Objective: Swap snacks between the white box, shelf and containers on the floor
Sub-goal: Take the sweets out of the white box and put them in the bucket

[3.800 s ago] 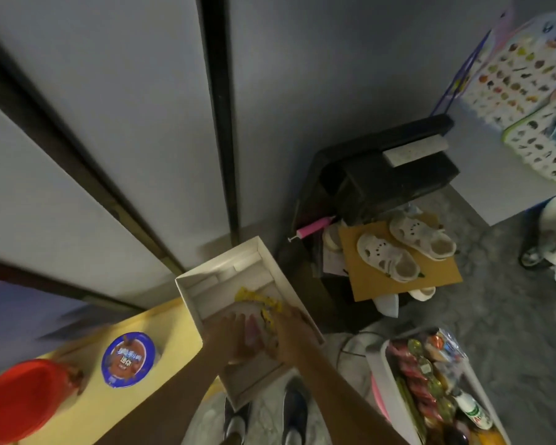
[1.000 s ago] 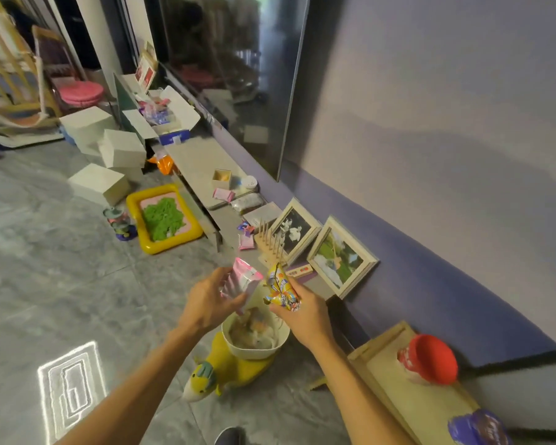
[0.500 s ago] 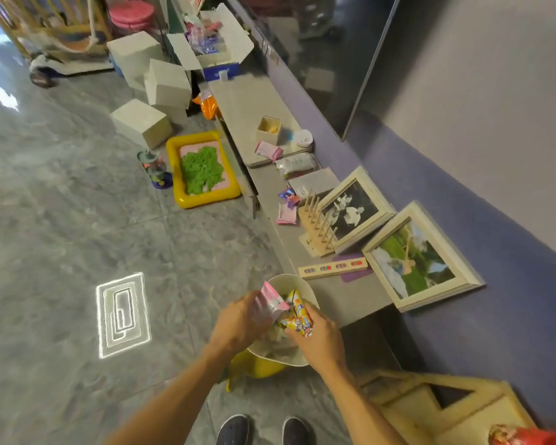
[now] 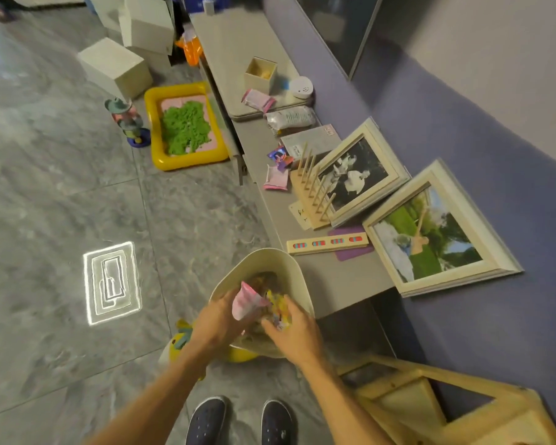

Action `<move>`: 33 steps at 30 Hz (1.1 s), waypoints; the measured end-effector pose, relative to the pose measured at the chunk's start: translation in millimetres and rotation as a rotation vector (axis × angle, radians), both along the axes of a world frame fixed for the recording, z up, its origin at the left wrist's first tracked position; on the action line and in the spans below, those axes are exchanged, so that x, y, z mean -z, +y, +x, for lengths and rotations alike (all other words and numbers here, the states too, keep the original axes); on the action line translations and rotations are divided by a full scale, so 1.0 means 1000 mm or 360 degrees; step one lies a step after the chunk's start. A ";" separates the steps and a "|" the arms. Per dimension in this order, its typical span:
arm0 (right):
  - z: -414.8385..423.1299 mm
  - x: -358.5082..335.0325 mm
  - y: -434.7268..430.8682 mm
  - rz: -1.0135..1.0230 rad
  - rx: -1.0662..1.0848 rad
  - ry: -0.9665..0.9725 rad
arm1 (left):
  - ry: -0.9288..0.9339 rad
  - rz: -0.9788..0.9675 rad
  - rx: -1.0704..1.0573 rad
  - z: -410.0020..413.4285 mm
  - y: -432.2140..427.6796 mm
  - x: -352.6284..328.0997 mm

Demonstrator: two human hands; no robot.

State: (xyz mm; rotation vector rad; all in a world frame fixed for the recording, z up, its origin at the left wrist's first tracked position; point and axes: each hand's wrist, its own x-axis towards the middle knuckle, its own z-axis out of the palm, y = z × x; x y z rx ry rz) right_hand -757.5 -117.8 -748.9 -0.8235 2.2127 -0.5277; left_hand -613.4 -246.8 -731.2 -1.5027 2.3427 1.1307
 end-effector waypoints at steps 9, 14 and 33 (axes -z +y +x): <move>-0.022 -0.144 -0.037 -0.0081 -0.0248 0.0319 | 0.0119 -0.0348 -0.0031 0.014 -0.028 -0.142; -0.044 -0.280 -0.060 -0.0262 -0.0281 0.0702 | 0.0129 -0.0762 -0.0116 0.026 -0.057 -0.271; -0.053 -0.562 -0.033 -0.0581 0.0039 0.1063 | 0.0389 -0.1297 -0.0245 0.037 -0.069 -0.538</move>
